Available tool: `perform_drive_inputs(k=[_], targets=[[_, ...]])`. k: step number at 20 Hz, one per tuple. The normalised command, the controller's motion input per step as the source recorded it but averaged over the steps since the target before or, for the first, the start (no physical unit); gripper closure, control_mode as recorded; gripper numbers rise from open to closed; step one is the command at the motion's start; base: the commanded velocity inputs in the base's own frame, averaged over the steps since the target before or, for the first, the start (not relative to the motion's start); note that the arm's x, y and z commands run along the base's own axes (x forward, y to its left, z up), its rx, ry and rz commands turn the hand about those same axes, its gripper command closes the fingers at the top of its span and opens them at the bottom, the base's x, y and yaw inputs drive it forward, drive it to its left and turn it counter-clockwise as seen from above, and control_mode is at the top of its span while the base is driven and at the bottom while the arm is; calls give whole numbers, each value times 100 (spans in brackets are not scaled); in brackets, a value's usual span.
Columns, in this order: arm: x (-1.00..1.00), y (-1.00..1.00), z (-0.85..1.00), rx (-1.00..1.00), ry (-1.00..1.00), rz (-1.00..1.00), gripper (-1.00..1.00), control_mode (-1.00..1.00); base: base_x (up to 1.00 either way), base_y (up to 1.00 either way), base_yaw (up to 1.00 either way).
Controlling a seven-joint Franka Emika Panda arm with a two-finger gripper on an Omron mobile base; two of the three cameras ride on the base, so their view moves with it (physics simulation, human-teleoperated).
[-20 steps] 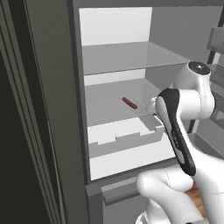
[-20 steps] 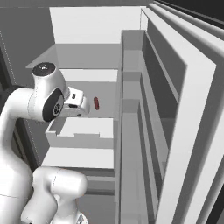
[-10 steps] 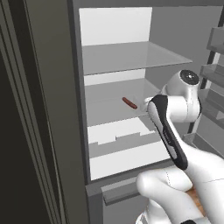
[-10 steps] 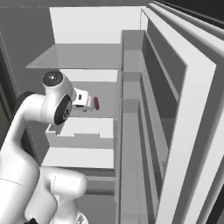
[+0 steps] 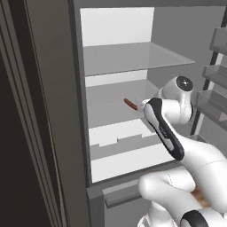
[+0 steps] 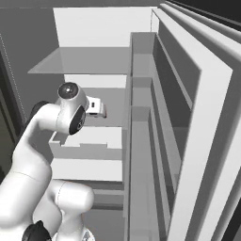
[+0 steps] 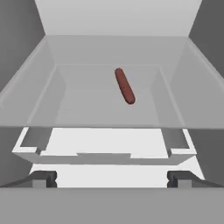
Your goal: Retrieve the sausage and cheese from the fridge and place them on the cutting board on the counter.
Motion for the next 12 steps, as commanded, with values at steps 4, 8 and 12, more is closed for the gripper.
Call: perform_drive_inputs(k=[4,8,12], targets=[[63,0,-29,0,0,1,-100,-100,0,0,0],[59,0,-32,0,0,0,-100,-100,0,0,0],[51,0,-3,1,4,0,-100,-100,0,0,0]])
